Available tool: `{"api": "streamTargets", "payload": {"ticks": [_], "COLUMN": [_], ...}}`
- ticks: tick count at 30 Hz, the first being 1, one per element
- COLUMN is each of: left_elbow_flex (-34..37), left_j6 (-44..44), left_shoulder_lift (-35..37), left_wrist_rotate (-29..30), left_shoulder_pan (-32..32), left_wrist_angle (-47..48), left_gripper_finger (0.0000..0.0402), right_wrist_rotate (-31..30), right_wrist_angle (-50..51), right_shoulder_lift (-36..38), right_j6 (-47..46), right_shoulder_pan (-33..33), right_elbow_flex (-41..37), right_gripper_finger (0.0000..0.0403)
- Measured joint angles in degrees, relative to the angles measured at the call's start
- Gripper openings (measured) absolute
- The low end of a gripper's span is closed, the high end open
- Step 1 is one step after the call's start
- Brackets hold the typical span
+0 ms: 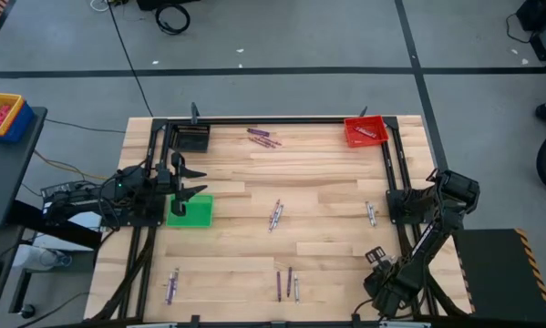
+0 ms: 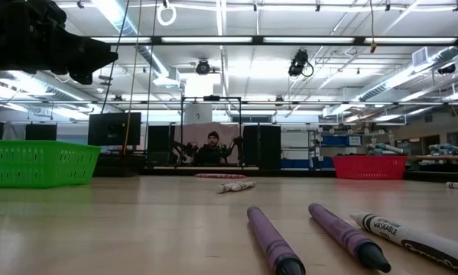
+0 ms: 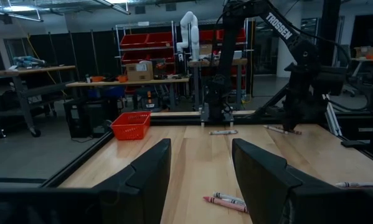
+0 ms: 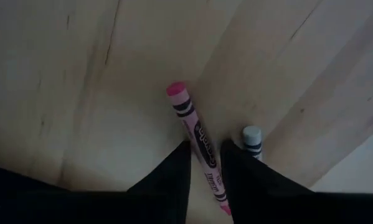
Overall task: Sort crayons
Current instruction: Put the pink crayon into the red bin
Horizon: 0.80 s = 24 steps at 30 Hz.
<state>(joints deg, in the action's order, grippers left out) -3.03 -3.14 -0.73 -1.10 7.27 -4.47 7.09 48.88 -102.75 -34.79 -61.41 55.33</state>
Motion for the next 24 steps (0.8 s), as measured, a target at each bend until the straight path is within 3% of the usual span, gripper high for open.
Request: {"api": "streamTargets", "payload": {"ticks": [6,17,24], "left_elbow_flex": [0.00,0.00,0.00], "left_j6": [-0.02,-0.01,0.00], "left_shoulder_lift": [0.00,0.00,0.00], "left_wrist_rotate": [0.00,-0.02,-0.02], "left_shoulder_pan": [0.00,0.02,0.00], "left_wrist_angle": [0.00,0.00,0.00], "left_gripper_finger": [0.0183,0.0183,0.0183], "right_wrist_rotate": [2.30,-0.74,-1.73], "right_wrist_angle": [-1.04,-6.28,-4.01], "right_shoulder_lift": [-0.17,-0.42,-0.42], "right_j6": [-1.44,-1.70,-1.68], "right_shoulder_pan": [0.03,2.34,2.89], "right_elbow_flex": [0.78,2.65,2.76], "right_gripper_finger": [0.0067,0.0066,0.0060]}}
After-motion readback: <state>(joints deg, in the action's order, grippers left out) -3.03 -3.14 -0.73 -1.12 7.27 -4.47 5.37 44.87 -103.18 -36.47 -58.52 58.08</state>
